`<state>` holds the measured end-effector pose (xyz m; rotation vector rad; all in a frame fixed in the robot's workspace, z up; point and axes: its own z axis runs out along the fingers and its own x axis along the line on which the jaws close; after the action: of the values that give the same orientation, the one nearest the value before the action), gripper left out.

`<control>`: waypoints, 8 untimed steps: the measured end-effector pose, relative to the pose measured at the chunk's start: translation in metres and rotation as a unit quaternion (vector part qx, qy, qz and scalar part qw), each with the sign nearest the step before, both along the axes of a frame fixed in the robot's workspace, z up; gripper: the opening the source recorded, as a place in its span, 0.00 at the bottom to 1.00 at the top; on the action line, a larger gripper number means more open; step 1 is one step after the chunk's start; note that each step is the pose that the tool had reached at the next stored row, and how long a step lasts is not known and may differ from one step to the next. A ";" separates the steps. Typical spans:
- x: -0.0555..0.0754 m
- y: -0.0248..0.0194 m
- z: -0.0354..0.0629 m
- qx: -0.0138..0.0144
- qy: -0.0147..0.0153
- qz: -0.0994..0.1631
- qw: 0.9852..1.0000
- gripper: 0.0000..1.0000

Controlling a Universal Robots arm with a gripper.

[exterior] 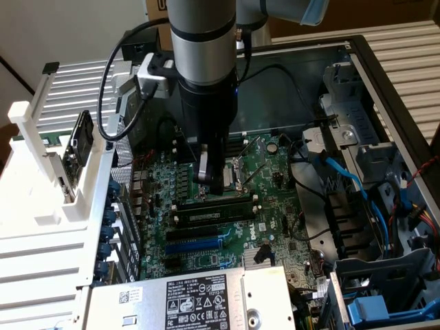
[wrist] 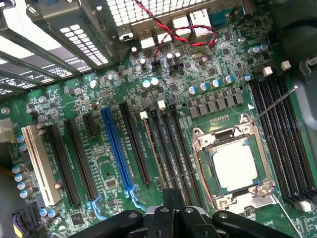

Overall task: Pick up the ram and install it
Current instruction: 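Press down the ram until it locks into place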

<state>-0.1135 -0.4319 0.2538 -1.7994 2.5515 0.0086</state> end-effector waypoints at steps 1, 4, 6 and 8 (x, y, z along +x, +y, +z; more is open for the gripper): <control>0.000 0.0000 -0.0001 0.000 0.000 -0.017 1.000 0.10; 0.000 0.0000 -0.0005 0.000 0.000 -0.068 0.998 0.10; 0.000 0.0000 -0.0006 0.000 0.000 -0.085 0.996 0.10; 0.000 0.0000 -0.0007 0.000 0.000 -0.102 0.995 0.10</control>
<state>-0.1135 -0.4319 0.2531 -1.5289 2.7216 0.0054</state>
